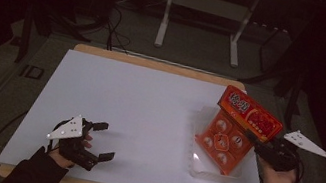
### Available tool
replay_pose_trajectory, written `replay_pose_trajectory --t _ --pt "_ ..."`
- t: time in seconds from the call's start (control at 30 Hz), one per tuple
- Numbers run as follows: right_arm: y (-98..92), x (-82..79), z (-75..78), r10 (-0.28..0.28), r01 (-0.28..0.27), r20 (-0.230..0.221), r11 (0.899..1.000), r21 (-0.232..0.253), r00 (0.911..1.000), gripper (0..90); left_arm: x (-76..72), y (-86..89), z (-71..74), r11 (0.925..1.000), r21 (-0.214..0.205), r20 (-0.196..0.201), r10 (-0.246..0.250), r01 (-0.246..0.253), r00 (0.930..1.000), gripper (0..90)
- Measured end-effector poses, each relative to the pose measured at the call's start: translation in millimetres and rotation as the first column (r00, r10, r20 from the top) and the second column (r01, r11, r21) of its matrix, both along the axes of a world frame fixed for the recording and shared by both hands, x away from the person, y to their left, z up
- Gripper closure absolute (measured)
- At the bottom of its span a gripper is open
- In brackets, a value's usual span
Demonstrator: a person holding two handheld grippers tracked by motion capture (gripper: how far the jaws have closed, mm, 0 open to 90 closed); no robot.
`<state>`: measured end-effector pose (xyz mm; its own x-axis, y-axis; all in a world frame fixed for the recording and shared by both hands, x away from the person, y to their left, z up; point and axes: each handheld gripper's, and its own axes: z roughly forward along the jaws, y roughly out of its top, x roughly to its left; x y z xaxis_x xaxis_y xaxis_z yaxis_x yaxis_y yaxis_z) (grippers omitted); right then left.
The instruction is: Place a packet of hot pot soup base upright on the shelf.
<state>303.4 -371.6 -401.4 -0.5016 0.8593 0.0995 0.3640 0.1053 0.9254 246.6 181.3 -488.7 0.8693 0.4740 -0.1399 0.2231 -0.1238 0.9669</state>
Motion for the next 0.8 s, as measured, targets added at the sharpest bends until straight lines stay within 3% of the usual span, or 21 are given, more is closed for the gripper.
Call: replay_pose_trajectory --t 0.23,0.3,0.5,0.63,0.8 --pt "-1.8 -2.9 -4.8 -0.046 0.045 0.018 0.998 0.041 0.9988 16.0 -0.4 -0.5 0.2 1.0 0.003 0.001 -0.003 0.003 1.0 1.7" --pt "-1.9 -4.0 -6.5 -0.083 0.083 0.016 0.996 0.038 0.9964 14.4 -0.2 -0.1 0.5 1.0 0.006 0.006 -0.002 0.002 1.0 1.7" --pt "-1.5 -10.4 -10.9 -0.072 0.072 -0.012 0.997 0.01 0.9974 14.0 0.0 0.3 0.5 1.0 0.008 0.005 0.0 0.0 1.0 1.7" --pt "0.5 -20.2 -10.1 -0.095 0.095 0.0 0.995 -0.021 0.9955 14.0 -0.2 -0.2 0.5 1.0 0.01 0.004 0.0 0.0 1.0 1.7" --pt "1.0 -34.2 -6.1 -0.121 0.121 0.017 0.992 -0.022 0.9926 14.0 -0.2 0.0 0.6 0.9999 0.013 0.004 0.001 -0.001 1.0 1.7"
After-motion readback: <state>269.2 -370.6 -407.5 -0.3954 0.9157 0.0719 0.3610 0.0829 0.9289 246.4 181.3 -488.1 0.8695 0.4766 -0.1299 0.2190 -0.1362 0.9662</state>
